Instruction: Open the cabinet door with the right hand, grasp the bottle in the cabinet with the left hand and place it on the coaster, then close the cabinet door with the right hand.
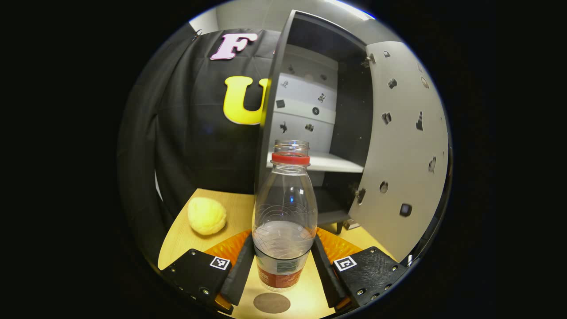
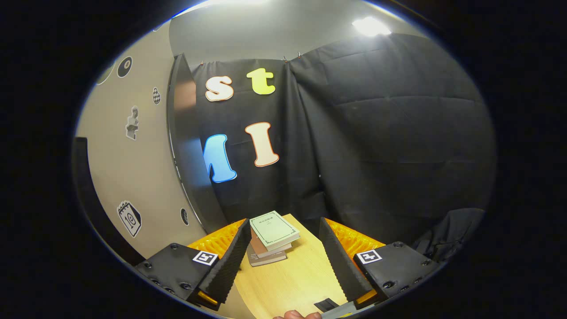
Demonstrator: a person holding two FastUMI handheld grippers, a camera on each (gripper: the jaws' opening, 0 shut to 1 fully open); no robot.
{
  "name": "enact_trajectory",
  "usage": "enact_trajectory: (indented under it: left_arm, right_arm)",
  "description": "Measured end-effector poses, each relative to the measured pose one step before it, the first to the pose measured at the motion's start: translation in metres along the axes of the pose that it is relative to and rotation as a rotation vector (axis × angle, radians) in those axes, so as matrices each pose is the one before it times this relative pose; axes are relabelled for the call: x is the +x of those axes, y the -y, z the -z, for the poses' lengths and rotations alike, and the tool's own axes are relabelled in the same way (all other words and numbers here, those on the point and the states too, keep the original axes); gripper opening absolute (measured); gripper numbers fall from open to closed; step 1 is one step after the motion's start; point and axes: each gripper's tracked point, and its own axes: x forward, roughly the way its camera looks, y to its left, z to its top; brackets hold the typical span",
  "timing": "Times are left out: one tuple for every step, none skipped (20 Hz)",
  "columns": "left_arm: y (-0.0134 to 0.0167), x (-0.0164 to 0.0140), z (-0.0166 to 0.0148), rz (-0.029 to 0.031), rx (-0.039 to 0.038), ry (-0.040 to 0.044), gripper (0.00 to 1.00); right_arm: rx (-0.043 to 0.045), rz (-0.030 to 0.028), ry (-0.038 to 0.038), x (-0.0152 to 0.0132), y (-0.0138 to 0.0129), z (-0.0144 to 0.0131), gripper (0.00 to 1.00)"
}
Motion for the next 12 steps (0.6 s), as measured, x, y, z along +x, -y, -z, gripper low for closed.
enact_trajectory:
  left_arm:
    - [-0.003,-0.00102,0.01188,0.00035,-0.00445,-0.00246,0.67]
    - [-0.00239,-0.00055,0.01474,-0.00055,0.0038,-0.00239,0.65]
    - [-0.00088,0.00101,0.01325,-0.00135,0.01029,-0.00311,0.67]
    - [-0.00003,0.00119,0.013,-0.00216,0.01871,0.00395,0.67]
    - [0.00125,0.0007,0.01355,0.00478,0.0179,-0.00322,0.67]
    - [0.00508,0.00264,0.0159,0.01662,0.00336,-0.0129,0.67]
    - [0.00437,0.0006,0.01223,0.00765,-0.00589,-0.01535,0.67]
    - [0.00158,0.00124,0.0108,0.00376,-0.00556,-0.00267,0.67]
    - [0.00247,0.00121,0.00672,0.00215,-0.00098,-0.00073,0.67]
    - [-0.00123,0.00269,0.00532,-0.00427,0.00603,-0.00201,0.67]
    - [-0.0006,0.00213,0.00553,-0.0061,0.01479,-0.0012,0.67]
    - [-0.003,0.00101,0.00878,-0.00314,0.01389,-0.00439,0.67]
  right_arm:
    - [-0.00801,-0.00495,-0.00685,-0.0033,-0.0024,0.0038,0.98]
    - [-0.01388,-0.00353,-0.00563,-0.0039,-0.00086,0.00322,0.98]
    - [-0.01882,0.00082,-0.00701,-0.00371,0.00191,0.00285,0.98]
    - [-0.01967,0.00698,-0.00522,-0.00399,0.003,0.00234,0.98]
    - [-0.01511,0.0074,-0.00539,-0.00411,0.00299,0.00248,0.98]
    - [-0.00826,0.00334,-0.00659,-0.00377,0.00123,0.00146,0.92]
    - [-0.00344,0.00327,-0.00747,-0.0027,0.00092,0.00229,0.98]
    - [0.00013,-0.00077,-0.00464,-0.00289,0.00047,0.00117,0.98]
    - [0.00113,0.00181,-0.00554,-0.00188,0.00105,0.00147,0.98]
    - [-0.00055,0.00409,-0.01012,-0.00065,0.00086,0.00183,0.98]
    - [-0.00384,0.00691,-0.00961,-0.00028,0.00091,0.00194,0.92]
    - [-0.01098,0.00238,-0.00618,-0.00058,-0.00101,0.00026,0.98]
